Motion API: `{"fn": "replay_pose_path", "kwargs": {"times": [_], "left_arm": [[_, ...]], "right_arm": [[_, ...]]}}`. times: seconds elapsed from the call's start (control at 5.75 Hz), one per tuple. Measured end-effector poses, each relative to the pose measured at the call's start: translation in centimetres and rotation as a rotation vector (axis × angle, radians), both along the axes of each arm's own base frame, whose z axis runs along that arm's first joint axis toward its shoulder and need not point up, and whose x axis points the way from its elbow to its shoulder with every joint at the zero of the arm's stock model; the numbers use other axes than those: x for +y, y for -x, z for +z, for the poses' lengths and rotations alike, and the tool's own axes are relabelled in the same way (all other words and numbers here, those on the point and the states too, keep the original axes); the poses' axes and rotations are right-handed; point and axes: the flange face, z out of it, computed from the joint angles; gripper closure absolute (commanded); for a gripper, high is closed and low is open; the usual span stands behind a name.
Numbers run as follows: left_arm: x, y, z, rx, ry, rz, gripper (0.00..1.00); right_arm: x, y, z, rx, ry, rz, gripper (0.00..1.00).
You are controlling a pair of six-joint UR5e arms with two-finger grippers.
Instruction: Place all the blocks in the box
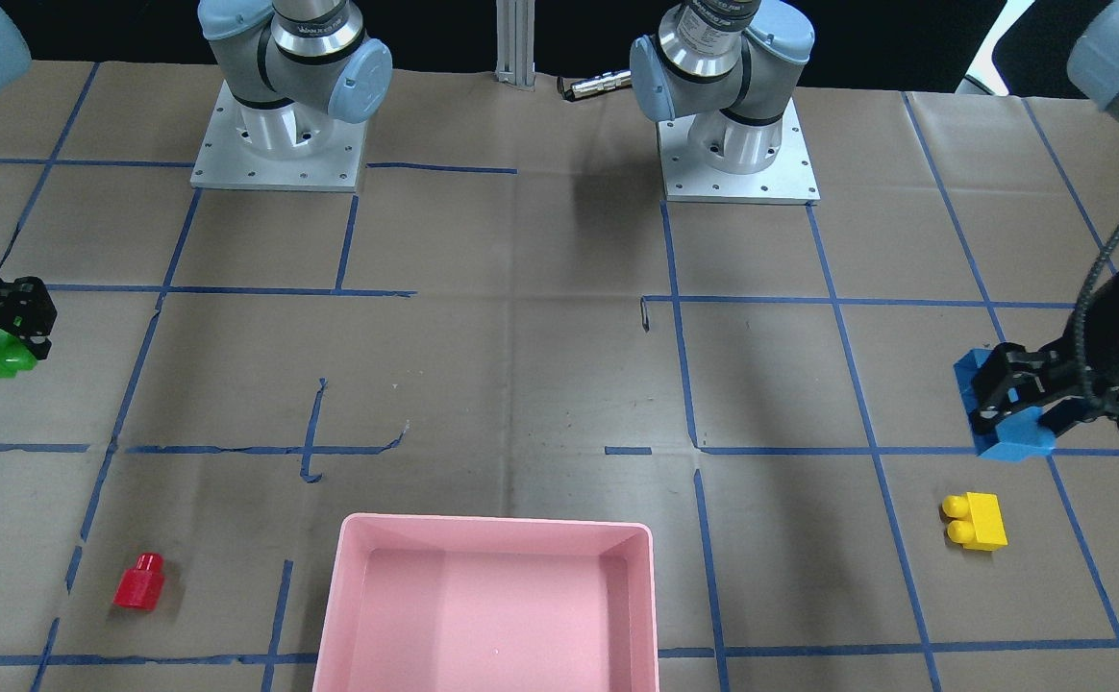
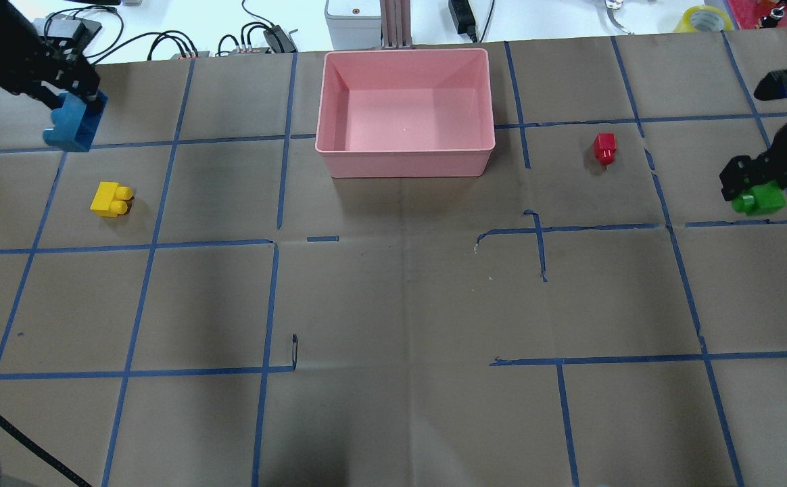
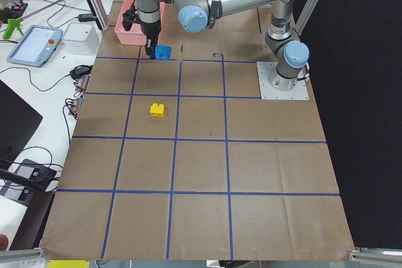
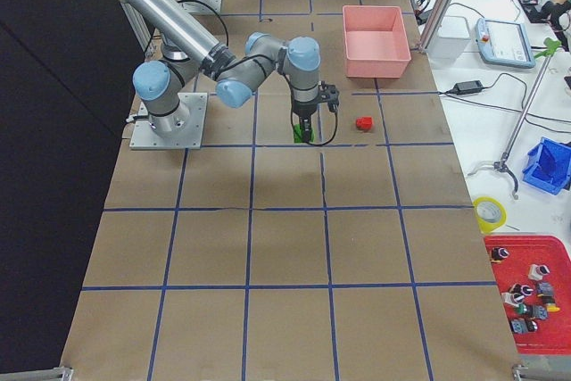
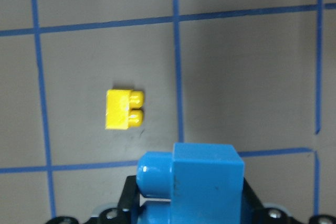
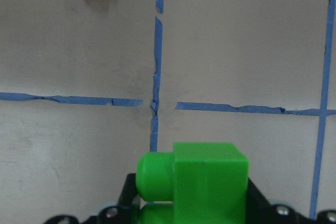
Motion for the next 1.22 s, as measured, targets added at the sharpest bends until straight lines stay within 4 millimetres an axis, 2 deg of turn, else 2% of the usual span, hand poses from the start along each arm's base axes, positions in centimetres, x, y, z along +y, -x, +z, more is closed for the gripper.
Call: {"fn": "replay_pose_path", "kwargs": {"times": [0.17, 0.35, 0.52, 0.7, 0.87, 1.04, 1.22], "left_arm": [[-2.6, 7.3, 0.4, 0.013, 0.015, 0.004, 0.85], [-5.4, 14.5, 0.1, 0.024, 0.022, 0.021, 0.85], [-7.9, 20.4, -1.4, 0.032, 0.017, 0.026, 0.85], [-9.8, 24.7, -4.7, 0.033, -0.01, 0.022, 0.85], [-11.4, 27.6, -9.2, 0.032, -0.033, 0.018, 0.85], [-12.2, 30.0, -13.3, 0.025, -0.042, 0.013, 0.62], [-12.3, 31.4, -15.4, 0.015, -0.046, 0.01, 0.01]], "right_arm": [[-1.8, -4.7, 3.0, -0.042, 0.042, 0.004, 0.92], [-3.0, -9.5, 4.2, -0.159, 0.094, 0.029, 0.92], [-4.5, -13.7, 4.2, -0.272, 0.161, 0.082, 0.92], [-6.5, -17.6, 3.3, -0.337, 0.241, 0.159, 0.92], [-8.6, -21.2, 2.3, -0.385, 0.312, 0.231, 0.92], [-10.8, -24.1, 1.2, -0.437, 0.362, 0.276, 0.92], [-12.7, -26.5, 0.0, -0.487, 0.4, 0.309, 0.92]]}}
